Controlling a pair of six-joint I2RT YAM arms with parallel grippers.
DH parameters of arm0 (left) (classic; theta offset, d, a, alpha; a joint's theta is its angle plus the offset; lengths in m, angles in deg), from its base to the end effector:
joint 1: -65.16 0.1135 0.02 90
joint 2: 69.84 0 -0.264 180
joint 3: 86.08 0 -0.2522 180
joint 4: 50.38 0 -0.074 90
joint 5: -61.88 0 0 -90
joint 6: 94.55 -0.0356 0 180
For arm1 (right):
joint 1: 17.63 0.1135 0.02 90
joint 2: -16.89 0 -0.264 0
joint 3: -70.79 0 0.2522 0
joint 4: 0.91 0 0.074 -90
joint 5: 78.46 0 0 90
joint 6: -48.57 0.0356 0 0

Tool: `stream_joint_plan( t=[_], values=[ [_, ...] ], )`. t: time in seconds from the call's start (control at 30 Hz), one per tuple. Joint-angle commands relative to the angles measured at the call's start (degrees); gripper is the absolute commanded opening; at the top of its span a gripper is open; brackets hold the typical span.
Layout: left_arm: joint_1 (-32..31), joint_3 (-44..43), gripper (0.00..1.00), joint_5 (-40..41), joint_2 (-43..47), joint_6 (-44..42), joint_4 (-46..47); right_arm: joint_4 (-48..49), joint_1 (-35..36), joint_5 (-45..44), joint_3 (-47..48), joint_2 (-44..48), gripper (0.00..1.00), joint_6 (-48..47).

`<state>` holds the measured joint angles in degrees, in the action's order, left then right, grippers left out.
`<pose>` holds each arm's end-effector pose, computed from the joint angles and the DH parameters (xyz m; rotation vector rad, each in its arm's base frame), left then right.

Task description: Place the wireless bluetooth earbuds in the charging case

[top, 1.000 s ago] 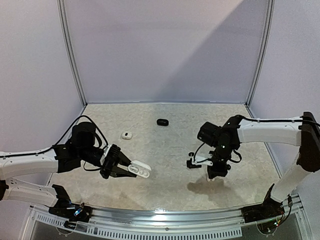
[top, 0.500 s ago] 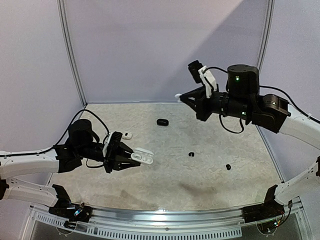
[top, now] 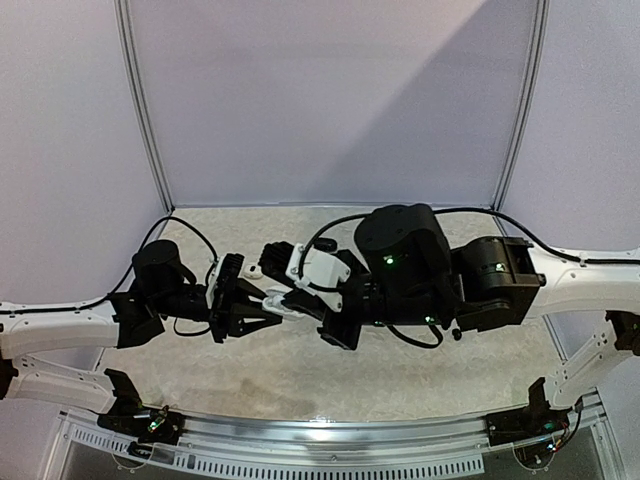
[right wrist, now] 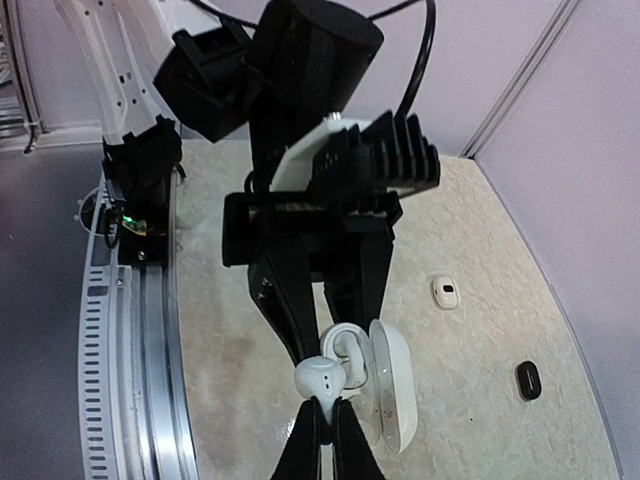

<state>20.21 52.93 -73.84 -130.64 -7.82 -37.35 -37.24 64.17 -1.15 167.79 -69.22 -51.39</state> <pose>0.1424 -0.1782 0.2468 1.2675 1.2836 -1.1995 0.0574 0.3433 0.3778 -1.3686 1.5274 0.5739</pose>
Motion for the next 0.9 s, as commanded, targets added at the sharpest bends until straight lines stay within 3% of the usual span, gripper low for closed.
stream_joint_plan(
  t=[0.0,0.37,0.87],
  values=[
    [0.1,0.8,0.0,0.3,-0.1,0.0,0.9,-5.0,0.3,-6.8,1.0,-1.8,0.0,-1.0],
    [0.1,0.3,0.0,-1.7,-0.3,-2.4,-0.4,-10.0,0.3,-8.6,1.5,-3.7,0.0,-6.0],
    [0.1,-0.5,0.0,-3.2,-0.9,-4.4,-0.7,-8.6,-0.1,-8.2,1.7,-5.3,0.0,-8.0]
  ],
)
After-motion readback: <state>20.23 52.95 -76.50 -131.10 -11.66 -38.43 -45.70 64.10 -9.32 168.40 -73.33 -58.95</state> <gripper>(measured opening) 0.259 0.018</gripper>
